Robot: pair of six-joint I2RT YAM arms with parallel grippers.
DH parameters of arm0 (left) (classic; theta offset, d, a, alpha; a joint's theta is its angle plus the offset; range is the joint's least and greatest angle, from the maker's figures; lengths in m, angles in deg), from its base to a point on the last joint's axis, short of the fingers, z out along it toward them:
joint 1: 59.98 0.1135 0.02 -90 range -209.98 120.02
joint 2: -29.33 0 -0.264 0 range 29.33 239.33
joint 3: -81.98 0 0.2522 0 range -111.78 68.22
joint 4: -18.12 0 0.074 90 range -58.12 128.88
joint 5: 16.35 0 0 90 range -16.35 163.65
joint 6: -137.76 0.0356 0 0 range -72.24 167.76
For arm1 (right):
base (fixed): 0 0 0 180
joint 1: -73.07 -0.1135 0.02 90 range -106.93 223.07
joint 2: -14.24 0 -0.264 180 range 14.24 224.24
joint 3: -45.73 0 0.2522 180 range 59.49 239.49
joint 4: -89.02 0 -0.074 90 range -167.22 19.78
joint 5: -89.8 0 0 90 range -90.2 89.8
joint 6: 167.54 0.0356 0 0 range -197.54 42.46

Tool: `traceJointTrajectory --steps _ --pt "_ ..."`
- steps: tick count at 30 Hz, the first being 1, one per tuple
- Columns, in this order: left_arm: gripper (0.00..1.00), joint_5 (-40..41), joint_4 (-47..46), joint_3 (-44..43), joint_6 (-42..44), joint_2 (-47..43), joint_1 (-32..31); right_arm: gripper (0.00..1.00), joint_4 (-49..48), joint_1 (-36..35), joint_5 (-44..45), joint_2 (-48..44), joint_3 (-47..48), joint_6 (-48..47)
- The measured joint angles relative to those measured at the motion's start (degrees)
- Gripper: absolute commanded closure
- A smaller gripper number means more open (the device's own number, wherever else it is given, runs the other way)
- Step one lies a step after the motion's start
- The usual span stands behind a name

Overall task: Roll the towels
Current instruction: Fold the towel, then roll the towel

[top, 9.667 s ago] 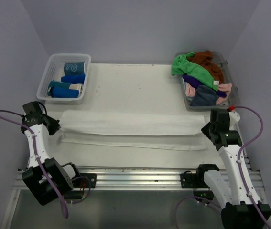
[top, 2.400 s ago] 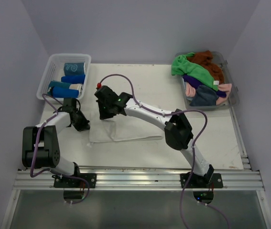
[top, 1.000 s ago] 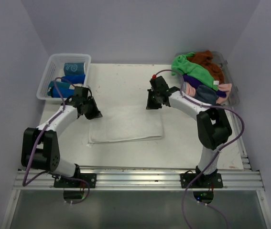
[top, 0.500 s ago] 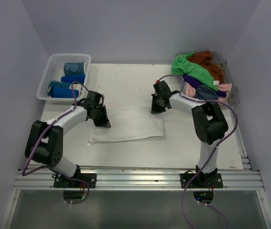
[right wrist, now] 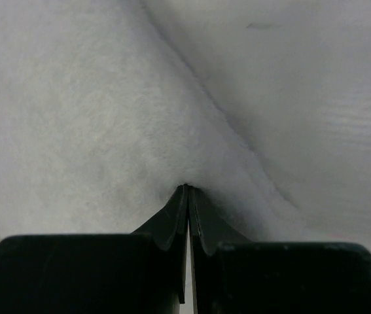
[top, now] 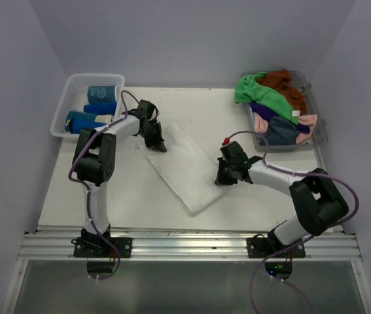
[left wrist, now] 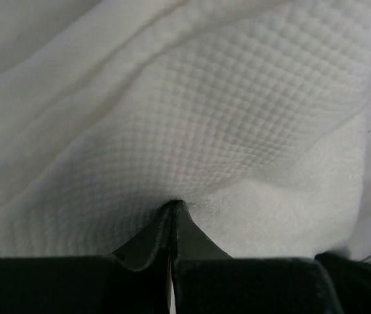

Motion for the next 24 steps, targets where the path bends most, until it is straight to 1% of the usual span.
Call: traceJointTrajectory --steps 3,4,5,7,9,11,13,15,19,23,24 --pt "0.99 -1.55 0.02 -8.48 1.22 5.42 -0.63 0.95 1.29 -7.5 -0.59 -1.51 -1.05 0.66" --pt "0.99 -1.42 -0.26 -9.94 1.81 6.19 -1.07 0.95 1.49 -9.86 -0.98 -1.73 -1.05 0.66" --pt "0.98 -0.81 -0.55 -10.6 2.43 6.38 -1.68 0.92 1.92 -11.56 -1.4 -2.21 -1.05 0.61" --pt "0.95 1.49 -0.72 -10.62 3.32 5.57 -3.15 0.88 3.89 -13.31 -1.2 -4.31 -1.05 0.37" --pt "0.93 4.61 -2.01 -9.11 4.04 2.99 -4.68 0.85 5.92 -13.33 0.44 -7.52 -1.03 0.04" --pt "0.93 7.3 -2.01 -7.08 4.52 -1.38 -5.77 0.85 7.34 -13.0 2.49 -10.82 -0.28 -0.66" --pt "0.94 9.11 -1.86 -6.1 4.83 -5.75 -6.08 0.87 8.24 -12.76 3.56 -11.28 2.1 -1.38" --pt "0.95 10.12 -1.95 -5.46 4.85 -10.05 -5.92 0.89 8.04 -12.74 3.56 -9.84 4.55 -1.9" --pt "0.97 9.46 -2.36 0.35 4.11 -18.34 -6.49 0.89 7.08 -12.74 2.08 -6.49 6.19 -2.29" --pt "0.98 4.87 -3.76 12.59 1.29 -25.59 -11.19 0.89 7.13 -12.76 -0.39 -5.92 5.7 -2.47" --pt "0.98 2.86 -3.96 17.49 0.02 -27.45 -13.53 0.89 6.95 -12.76 -1.18 -5.92 5.7 -2.49"
